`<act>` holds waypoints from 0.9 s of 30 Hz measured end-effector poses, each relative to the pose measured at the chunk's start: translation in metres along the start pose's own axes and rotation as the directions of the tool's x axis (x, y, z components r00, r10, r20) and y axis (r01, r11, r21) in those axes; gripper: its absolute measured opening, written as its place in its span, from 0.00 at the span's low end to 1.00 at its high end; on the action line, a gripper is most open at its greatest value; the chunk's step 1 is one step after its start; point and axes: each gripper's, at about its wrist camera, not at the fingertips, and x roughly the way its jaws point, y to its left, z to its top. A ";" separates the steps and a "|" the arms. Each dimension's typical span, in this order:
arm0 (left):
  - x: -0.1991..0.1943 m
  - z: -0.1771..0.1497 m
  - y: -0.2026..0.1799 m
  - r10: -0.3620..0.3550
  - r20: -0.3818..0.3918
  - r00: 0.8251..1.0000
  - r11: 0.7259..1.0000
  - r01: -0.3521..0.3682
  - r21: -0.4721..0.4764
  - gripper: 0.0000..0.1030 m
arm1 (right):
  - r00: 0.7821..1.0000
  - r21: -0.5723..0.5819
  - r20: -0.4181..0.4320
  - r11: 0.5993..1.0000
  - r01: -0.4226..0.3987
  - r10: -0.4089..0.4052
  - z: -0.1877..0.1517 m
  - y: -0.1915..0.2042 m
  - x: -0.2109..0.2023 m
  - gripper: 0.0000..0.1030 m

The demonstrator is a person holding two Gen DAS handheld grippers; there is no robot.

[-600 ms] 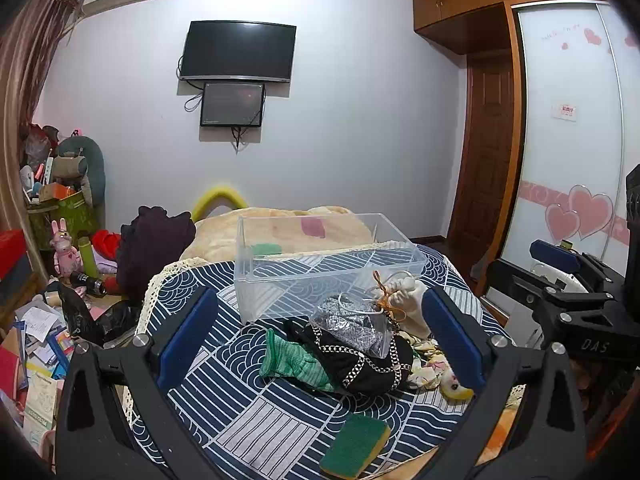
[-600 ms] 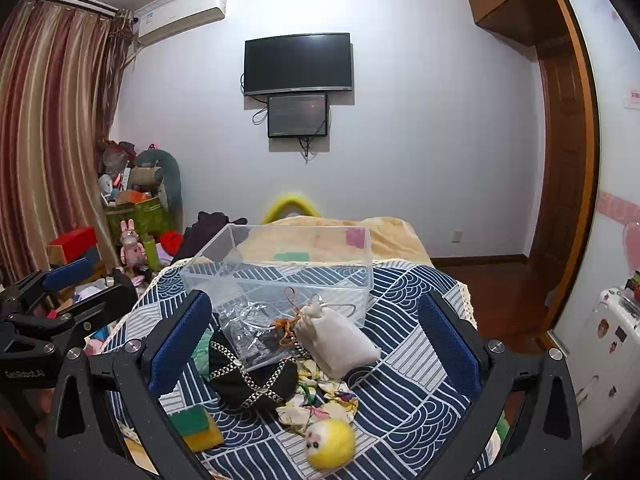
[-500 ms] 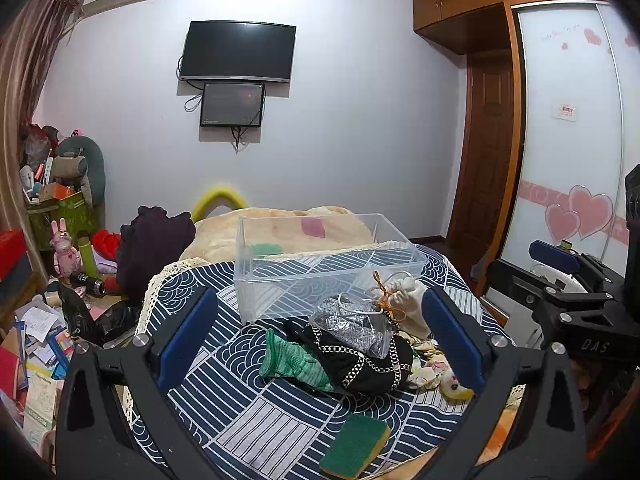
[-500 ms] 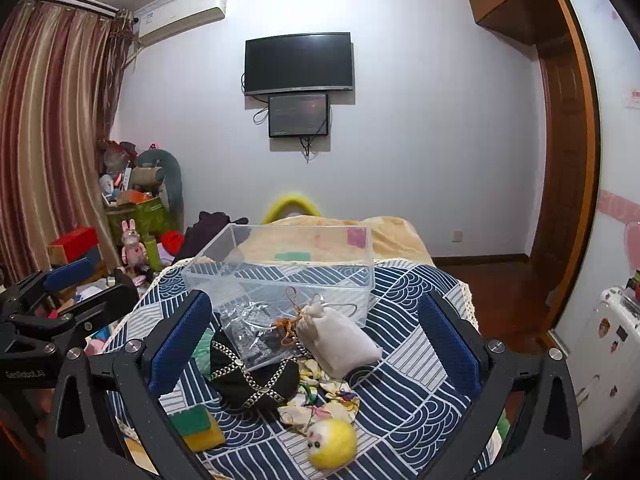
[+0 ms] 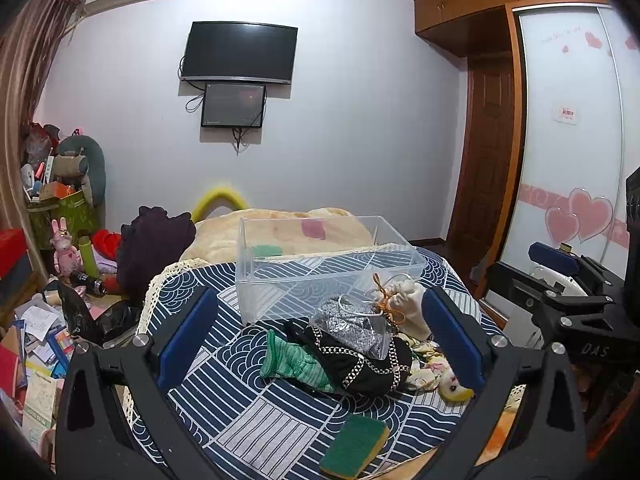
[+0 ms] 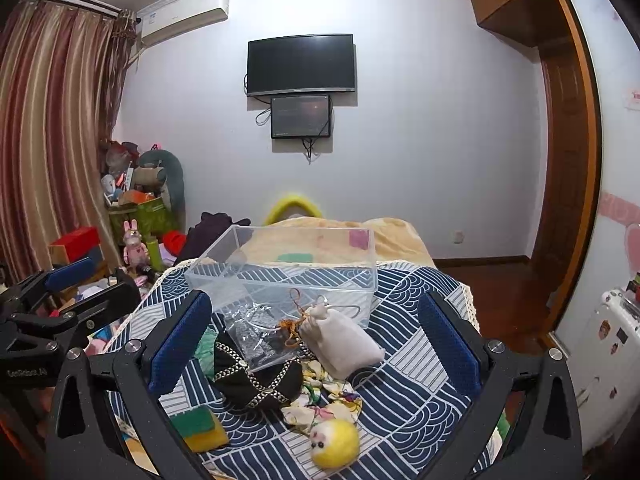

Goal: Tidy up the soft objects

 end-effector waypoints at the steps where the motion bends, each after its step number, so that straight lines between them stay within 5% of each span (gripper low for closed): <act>1: 0.000 0.000 0.000 0.000 0.000 1.000 1.000 0.000 0.000 1.00 | 1.000 0.000 0.000 1.000 0.000 0.000 0.000 0.000 0.000 1.00; 27: -0.001 0.001 0.001 -0.002 0.008 1.000 1.000 0.003 -0.011 1.00 | 1.000 -0.002 0.001 1.000 -0.006 0.006 0.000 0.004 -0.001 1.00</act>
